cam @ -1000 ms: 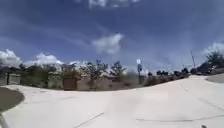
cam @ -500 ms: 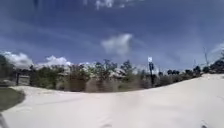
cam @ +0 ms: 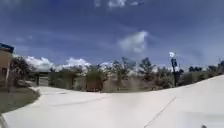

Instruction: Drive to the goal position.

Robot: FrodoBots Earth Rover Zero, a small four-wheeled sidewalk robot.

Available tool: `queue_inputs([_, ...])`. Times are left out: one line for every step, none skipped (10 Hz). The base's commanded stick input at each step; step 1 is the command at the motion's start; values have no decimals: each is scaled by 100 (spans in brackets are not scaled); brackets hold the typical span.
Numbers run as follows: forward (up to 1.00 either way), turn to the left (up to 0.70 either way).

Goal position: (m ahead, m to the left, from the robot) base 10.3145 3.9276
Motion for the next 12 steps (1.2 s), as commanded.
queue_inputs([85,38])
queue_inputs([85,38])
queue_inputs([85,38])
queue_inputs([85,11])
queue_inputs([85,4])
queue_inputs([85,4])
queue_inputs([85,4])
queue_inputs([85,4])
queue_inputs([85,4])
queue_inputs([85,4])
queue_inputs([85,4])
queue_inputs([85,4])
